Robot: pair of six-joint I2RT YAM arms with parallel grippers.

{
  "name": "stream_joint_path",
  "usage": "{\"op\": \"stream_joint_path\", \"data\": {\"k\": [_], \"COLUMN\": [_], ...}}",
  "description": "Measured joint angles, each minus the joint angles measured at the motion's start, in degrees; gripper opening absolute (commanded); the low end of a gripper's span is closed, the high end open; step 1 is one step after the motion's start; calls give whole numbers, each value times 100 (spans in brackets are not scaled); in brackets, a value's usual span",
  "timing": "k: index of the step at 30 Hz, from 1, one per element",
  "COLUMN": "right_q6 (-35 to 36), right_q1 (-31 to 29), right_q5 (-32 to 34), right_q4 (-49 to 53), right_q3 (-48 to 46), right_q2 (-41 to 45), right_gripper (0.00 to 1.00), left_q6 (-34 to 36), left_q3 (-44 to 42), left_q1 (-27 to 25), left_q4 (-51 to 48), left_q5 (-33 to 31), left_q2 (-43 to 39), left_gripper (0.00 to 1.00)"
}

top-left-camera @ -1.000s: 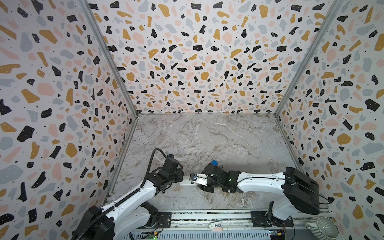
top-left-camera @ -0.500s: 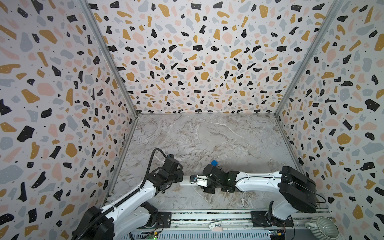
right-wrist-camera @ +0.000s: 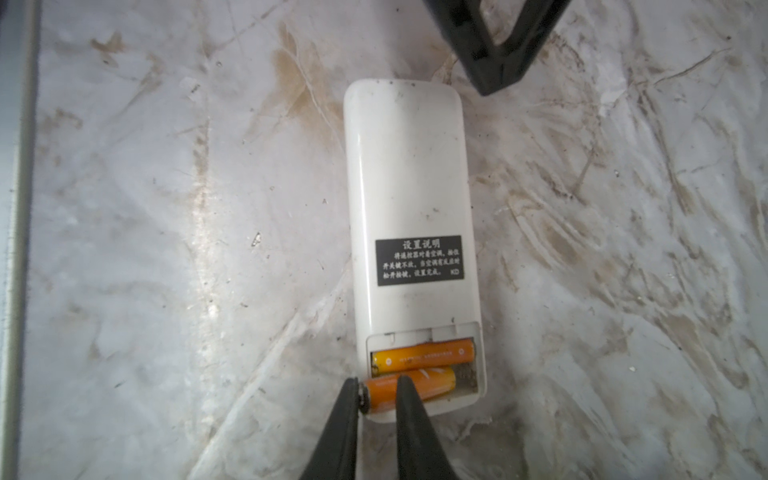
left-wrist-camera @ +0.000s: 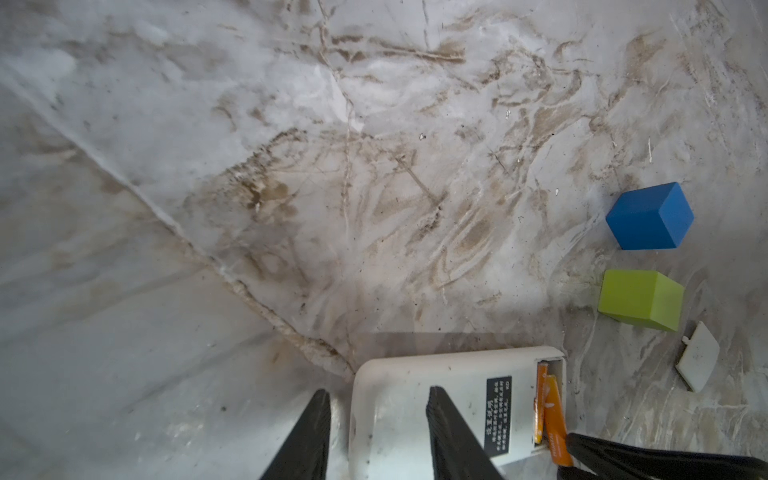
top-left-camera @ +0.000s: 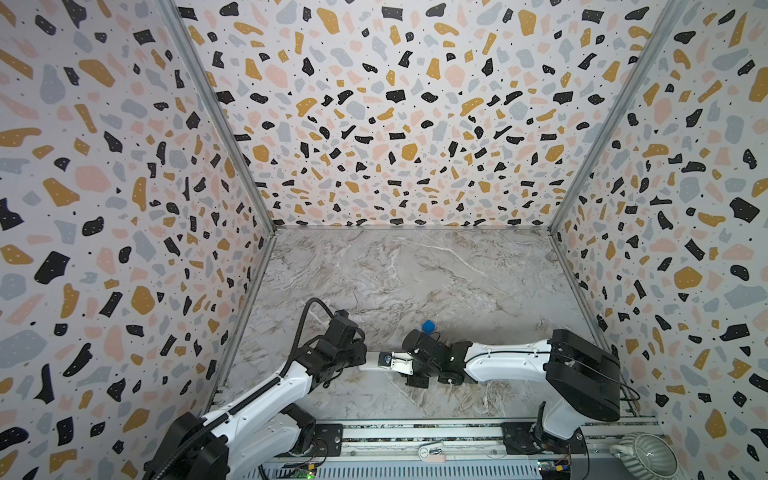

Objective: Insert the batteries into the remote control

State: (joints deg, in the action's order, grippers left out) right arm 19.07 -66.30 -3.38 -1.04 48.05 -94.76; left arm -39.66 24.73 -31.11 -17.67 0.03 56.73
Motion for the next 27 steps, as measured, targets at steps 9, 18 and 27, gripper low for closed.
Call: {"op": "stream_joint_path", "data": {"k": [9, 18, 27], "right_q6": [57, 85, 103], "right_q1": [-4, -31, -76], "right_q5": [107, 210, 380], "right_q4": [39, 50, 87], "right_q3": [17, 22, 24], "right_q2": [0, 0, 13], "right_gripper": [16, 16, 16], "left_q6": [0, -2, -2], "left_q3": [0, -184, -195], "left_q1": [0, 0, 0], "left_q4": [0, 48, 109], "left_q5": [42, 275, 334], "left_q2": [0, -11, -13], "left_gripper": [40, 41, 41]}}
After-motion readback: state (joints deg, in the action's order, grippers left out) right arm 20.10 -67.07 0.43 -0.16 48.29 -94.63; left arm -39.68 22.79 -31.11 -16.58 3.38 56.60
